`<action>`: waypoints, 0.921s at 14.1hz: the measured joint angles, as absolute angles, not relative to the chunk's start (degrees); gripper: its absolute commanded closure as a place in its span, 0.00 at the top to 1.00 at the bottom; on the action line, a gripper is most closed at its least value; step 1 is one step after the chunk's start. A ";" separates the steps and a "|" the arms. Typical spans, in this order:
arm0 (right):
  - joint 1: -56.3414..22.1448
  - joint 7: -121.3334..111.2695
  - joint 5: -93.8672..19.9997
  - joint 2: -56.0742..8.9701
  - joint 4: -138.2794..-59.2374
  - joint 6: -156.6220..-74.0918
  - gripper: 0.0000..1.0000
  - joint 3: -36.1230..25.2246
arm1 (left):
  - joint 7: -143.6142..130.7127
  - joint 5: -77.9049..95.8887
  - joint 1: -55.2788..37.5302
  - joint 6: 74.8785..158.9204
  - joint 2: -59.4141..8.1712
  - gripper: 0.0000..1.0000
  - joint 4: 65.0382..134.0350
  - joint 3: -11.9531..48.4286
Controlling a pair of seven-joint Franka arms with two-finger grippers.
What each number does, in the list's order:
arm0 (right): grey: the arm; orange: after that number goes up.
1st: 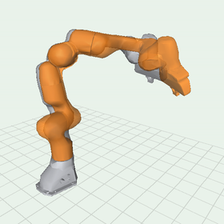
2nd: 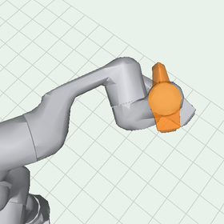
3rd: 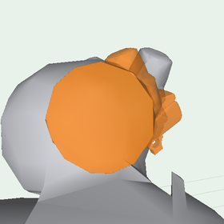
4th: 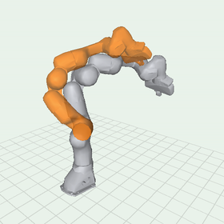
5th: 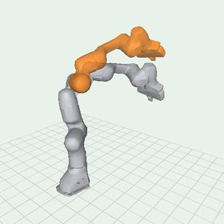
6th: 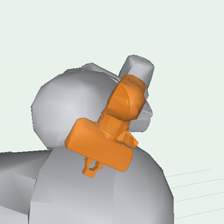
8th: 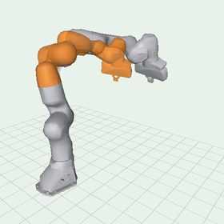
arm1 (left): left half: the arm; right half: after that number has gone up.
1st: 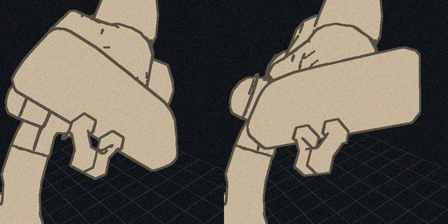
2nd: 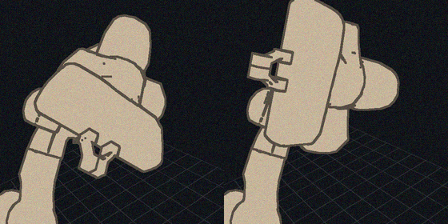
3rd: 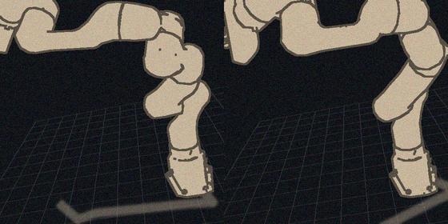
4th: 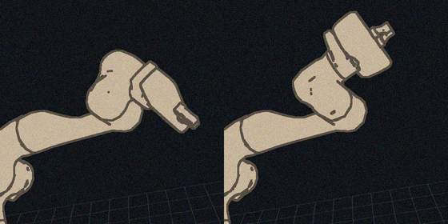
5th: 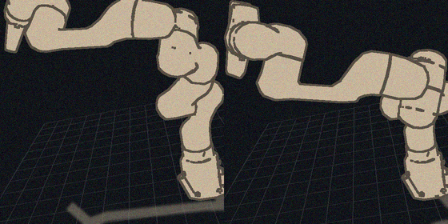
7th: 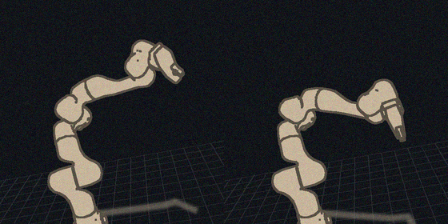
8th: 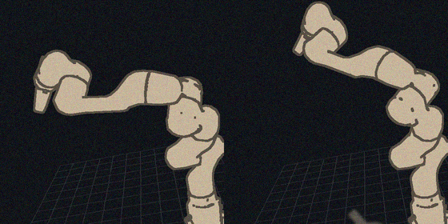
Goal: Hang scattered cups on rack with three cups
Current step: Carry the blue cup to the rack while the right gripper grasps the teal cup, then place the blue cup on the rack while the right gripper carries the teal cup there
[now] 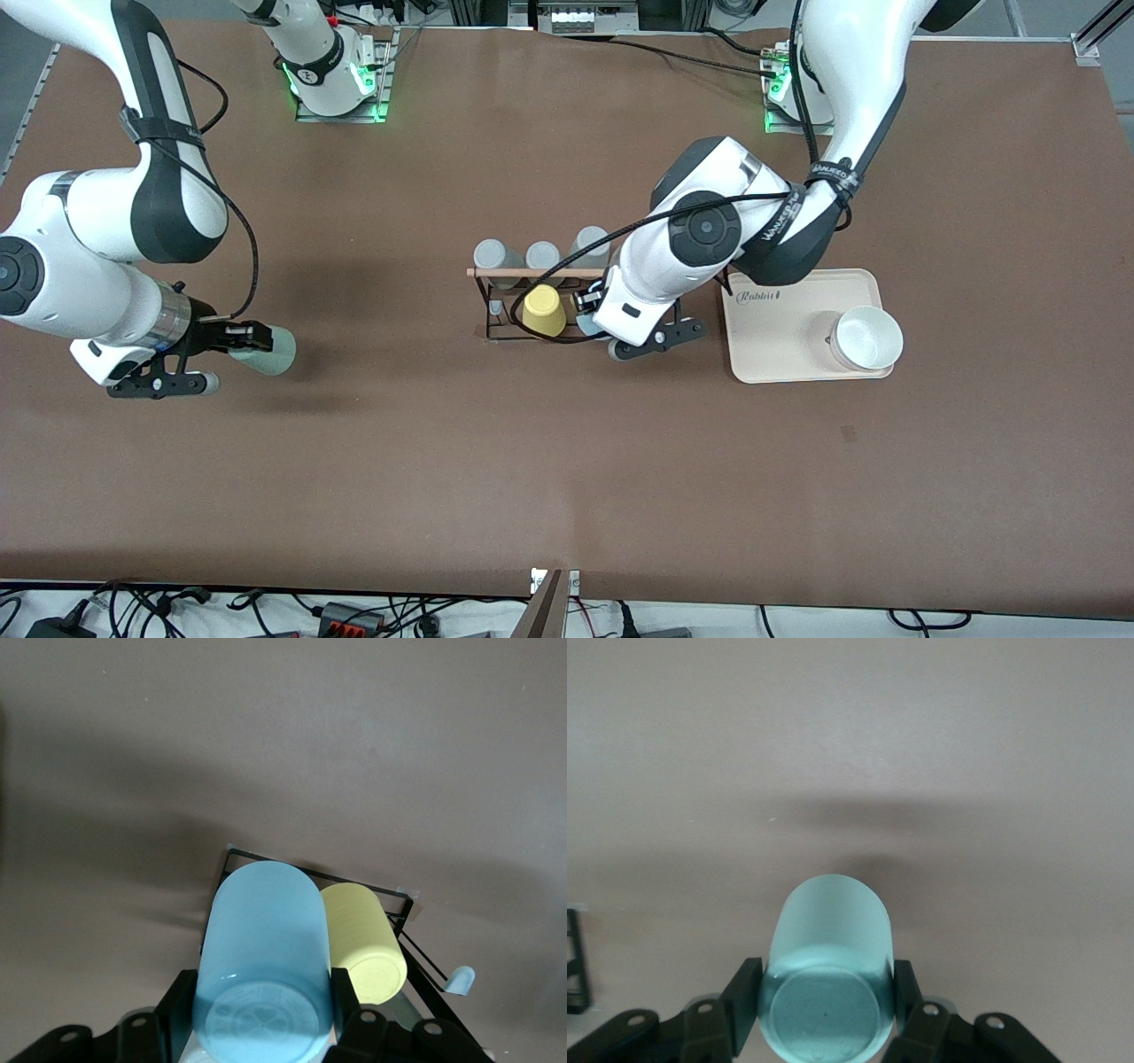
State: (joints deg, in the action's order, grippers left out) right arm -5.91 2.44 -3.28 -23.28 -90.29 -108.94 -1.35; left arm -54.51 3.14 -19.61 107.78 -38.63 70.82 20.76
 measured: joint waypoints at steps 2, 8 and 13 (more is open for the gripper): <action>-8.76 7.21 -3.34 -23.26 -87.61 -106.41 0.45 -1.17 | -54.52 2.85 -20.04 107.77 -39.11 0.01 70.80 20.73; -17.38 19.53 -3.40 -23.25 -84.88 -104.13 0.45 -0.92 | -54.59 -1.75 -21.48 107.78 -41.35 0.07 70.80 20.71; -24.39 30.92 -3.45 -23.37 -83.44 -104.08 0.45 -0.83 | -54.80 -2.25 -21.84 107.88 -42.70 1.00 70.73 20.62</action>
